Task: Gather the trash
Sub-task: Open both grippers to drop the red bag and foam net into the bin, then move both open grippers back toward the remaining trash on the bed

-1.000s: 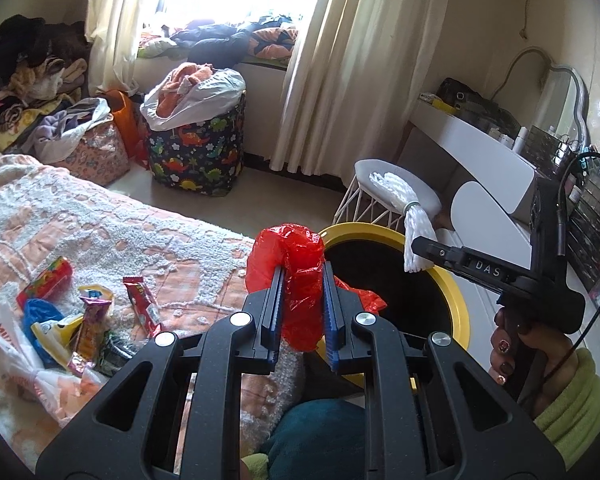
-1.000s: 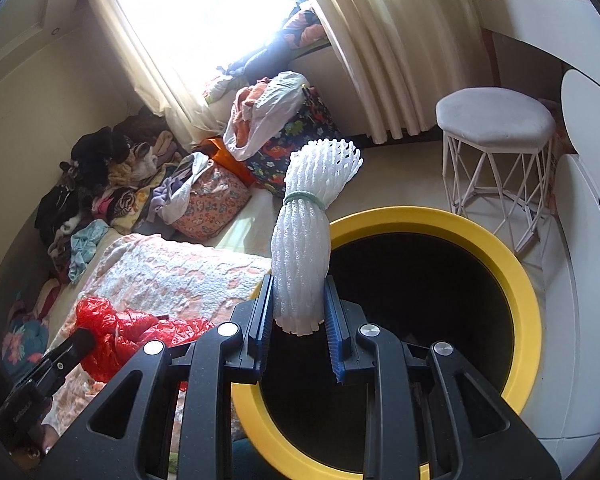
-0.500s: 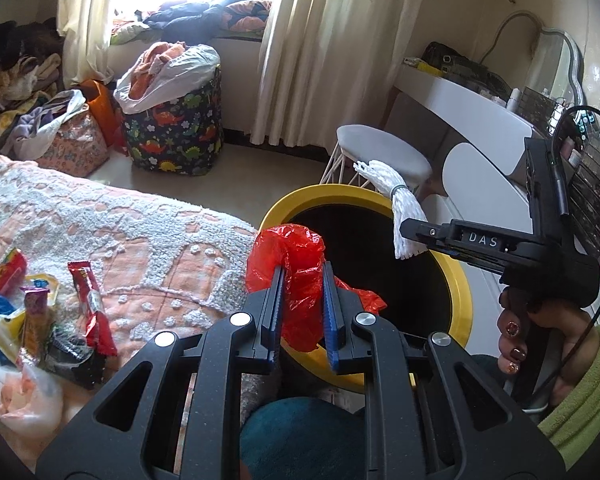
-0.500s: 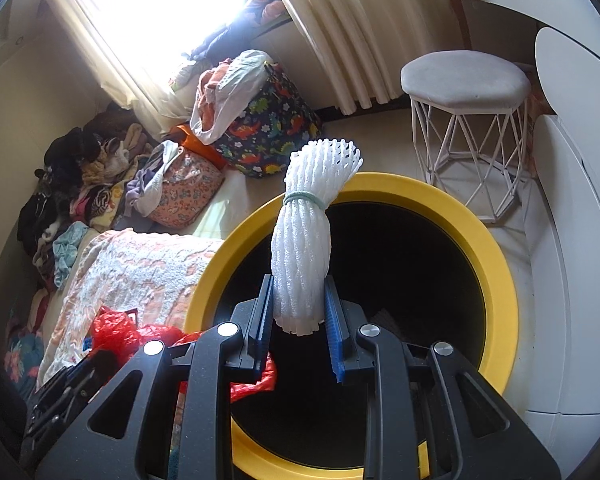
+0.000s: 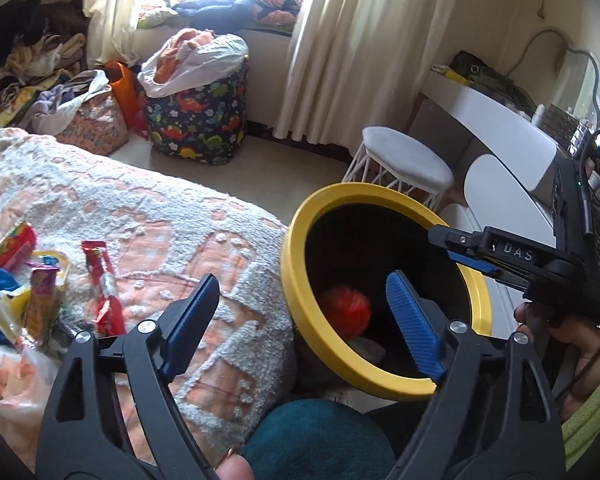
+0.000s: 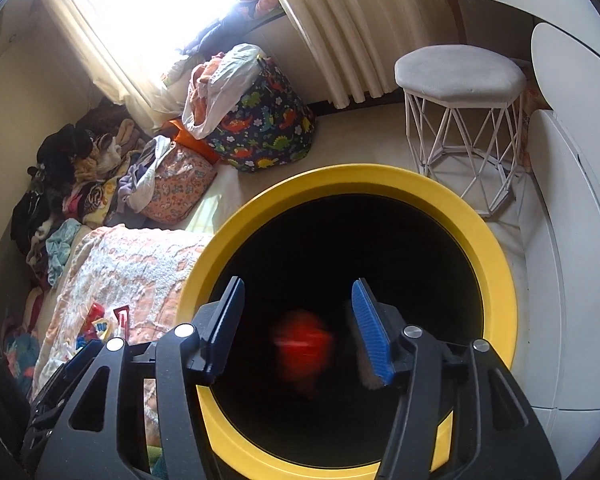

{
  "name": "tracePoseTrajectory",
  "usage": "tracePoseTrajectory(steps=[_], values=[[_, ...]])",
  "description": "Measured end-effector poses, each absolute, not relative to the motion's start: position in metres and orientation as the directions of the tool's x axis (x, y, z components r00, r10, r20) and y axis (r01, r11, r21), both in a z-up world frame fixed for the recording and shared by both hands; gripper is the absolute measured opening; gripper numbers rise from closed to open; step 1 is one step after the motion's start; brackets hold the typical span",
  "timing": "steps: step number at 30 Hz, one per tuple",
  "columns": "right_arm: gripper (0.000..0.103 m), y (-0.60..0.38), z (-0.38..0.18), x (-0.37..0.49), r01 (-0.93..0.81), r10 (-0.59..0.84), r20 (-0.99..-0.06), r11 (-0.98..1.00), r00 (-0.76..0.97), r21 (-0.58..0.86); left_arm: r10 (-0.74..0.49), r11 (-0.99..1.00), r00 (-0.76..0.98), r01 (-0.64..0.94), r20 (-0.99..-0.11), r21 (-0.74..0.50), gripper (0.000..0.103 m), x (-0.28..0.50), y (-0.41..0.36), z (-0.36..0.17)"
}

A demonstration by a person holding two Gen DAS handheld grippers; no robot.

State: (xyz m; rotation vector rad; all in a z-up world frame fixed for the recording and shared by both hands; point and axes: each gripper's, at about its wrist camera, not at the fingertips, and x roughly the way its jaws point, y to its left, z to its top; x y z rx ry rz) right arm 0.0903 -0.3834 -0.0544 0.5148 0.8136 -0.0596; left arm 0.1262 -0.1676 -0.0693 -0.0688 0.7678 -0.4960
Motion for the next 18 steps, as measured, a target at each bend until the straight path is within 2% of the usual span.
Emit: tracePoseTrajectory(steps=[1, 3, 18], values=[[0.057, -0.383, -0.052, 0.090, 0.236, 0.143, -0.699, 0.878, 0.701, 0.416, -0.445, 0.889, 0.619, 0.395, -0.647, -0.233, 0.086, 0.125, -0.164, -0.068], [0.059, -0.377, -0.047, 0.088, 0.220, 0.139, -0.681, 0.884, 0.719, 0.413, -0.432, 0.897, 0.633, 0.377, -0.642, -0.231, 0.091, 0.124, -0.158, -0.065], [0.069, -0.337, -0.016, 0.087, 0.085, 0.174, -0.598, 0.921, 0.782, 0.379, -0.345, 0.938, 0.733, 0.279, -0.586, -0.204, 0.092, 0.111, -0.111, -0.039]])
